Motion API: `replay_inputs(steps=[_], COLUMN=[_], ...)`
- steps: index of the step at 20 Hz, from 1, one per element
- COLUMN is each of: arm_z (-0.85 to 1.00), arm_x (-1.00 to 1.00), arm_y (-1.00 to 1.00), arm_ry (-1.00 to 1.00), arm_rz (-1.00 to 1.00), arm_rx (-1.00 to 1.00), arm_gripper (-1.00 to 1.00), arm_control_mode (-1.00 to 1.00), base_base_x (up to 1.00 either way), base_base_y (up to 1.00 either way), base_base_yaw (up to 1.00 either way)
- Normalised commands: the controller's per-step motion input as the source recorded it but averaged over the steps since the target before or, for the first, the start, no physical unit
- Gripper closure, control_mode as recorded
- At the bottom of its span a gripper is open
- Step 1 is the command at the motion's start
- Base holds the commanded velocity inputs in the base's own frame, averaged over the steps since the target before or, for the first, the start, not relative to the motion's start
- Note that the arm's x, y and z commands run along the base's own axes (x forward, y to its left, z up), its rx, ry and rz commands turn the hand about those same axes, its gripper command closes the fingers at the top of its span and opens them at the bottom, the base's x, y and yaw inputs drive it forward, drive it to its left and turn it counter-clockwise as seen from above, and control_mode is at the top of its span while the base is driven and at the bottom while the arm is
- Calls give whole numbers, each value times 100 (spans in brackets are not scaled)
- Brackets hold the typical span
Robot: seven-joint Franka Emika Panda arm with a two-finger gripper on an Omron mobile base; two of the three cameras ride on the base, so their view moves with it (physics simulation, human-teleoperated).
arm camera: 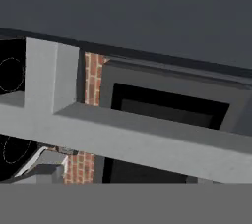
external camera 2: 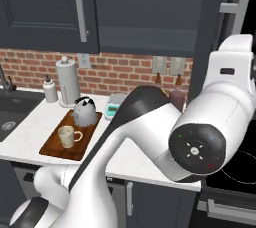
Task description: Pick the kettle from the counter and place it on the tray. Then pick the mug from the cabinet and place it on the tray. Then close the cabinet doors.
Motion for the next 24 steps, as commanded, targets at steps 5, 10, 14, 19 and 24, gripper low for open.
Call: replay_inputs(steps=[5,10,14,19,24], arm_z=[-4,-1,-1,-12,-17], arm_x=[34,42,57,51,55], arm_y=[52,54,57,69,77], arm_ry=[14,10,9,2,0], arm_rz=[11,10,7,10,12], arm_rx=[-6,-9,-8,-11,-12], arm_gripper=[-100,-100,-100,-100,-100], arm_control_mode=[-100,-100,-100,-100,-100], base_base_x=[0,0,0,0,0], base_base_y=[0,0,0,0,0], base_base_yaw=[0,0,0,0,0])
